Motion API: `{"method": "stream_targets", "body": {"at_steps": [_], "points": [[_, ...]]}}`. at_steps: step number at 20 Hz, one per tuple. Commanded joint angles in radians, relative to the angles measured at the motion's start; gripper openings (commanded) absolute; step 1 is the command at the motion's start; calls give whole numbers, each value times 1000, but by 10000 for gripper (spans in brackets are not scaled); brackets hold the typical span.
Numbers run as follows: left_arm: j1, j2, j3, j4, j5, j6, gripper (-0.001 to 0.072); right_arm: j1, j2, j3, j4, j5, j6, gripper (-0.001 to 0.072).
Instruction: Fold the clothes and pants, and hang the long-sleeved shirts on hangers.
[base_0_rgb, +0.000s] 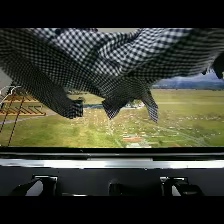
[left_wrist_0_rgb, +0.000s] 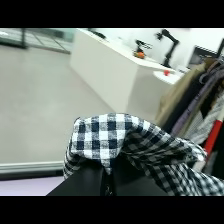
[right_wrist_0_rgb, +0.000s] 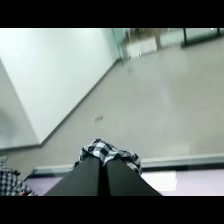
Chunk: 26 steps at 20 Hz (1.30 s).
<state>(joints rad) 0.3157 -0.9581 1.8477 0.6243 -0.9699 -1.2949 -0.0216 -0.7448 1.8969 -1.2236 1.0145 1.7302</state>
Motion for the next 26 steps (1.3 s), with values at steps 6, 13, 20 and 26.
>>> {"method": "stream_targets", "body": {"at_steps": [6,13,20,26], "points": [[-16,15,1,262,-12,-314,28,-2,47,23,-167,60,101,41],[-287,-506,2,293,-2,-223,28,0,-403,23,33,320,129,42],[-378,-905,2,293,-30,-326,35,71,-878,23,34,423,23,41],[-286,-797,2,332,-222,-363,720,93,-937,23,-55,453,8,41]]}}
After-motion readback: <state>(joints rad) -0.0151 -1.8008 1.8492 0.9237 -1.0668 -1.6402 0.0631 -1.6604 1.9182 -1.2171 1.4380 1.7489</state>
